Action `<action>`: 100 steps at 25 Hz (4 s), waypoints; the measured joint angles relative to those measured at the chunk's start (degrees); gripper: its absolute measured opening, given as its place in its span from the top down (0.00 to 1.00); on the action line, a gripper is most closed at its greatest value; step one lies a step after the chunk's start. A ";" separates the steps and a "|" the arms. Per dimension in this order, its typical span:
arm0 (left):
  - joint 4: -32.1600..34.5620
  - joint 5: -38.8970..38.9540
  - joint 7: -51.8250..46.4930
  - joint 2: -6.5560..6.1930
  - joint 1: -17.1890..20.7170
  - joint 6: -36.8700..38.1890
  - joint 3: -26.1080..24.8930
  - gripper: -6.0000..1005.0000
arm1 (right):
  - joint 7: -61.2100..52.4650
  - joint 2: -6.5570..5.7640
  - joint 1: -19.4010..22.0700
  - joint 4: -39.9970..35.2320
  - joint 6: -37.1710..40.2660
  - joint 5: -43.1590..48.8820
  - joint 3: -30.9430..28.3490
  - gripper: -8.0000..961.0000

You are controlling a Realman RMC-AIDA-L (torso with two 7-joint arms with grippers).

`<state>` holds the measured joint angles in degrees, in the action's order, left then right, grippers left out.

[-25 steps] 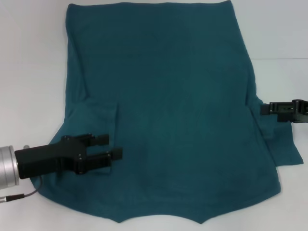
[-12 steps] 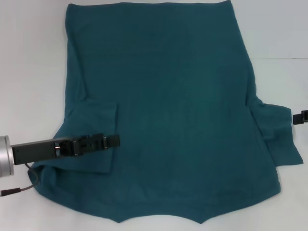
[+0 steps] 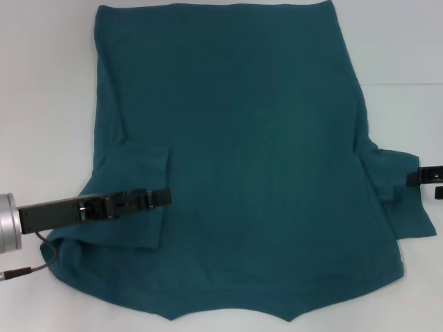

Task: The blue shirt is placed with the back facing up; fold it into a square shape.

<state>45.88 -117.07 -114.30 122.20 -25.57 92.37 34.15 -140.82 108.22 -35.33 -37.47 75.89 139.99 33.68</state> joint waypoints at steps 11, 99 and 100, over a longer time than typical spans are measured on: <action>-0.71 -0.22 0.01 0.68 0.00 -1.48 0.38 0.07 | 1.11 2.28 -0.98 0.64 -5.63 -0.78 -0.11 0.12; -0.70 0.81 -0.85 1.29 0.54 -5.19 -0.84 0.07 | -7.27 5.87 -16.43 -2.77 -0.52 21.24 7.98 0.89; -0.70 1.04 -0.86 1.30 0.54 -5.20 -0.84 0.07 | -7.59 6.25 -16.76 -2.75 -0.64 21.18 7.99 0.89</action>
<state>45.17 -116.03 -115.16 123.49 -25.03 87.17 33.30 -148.41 114.47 -52.10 -40.22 75.25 161.16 41.67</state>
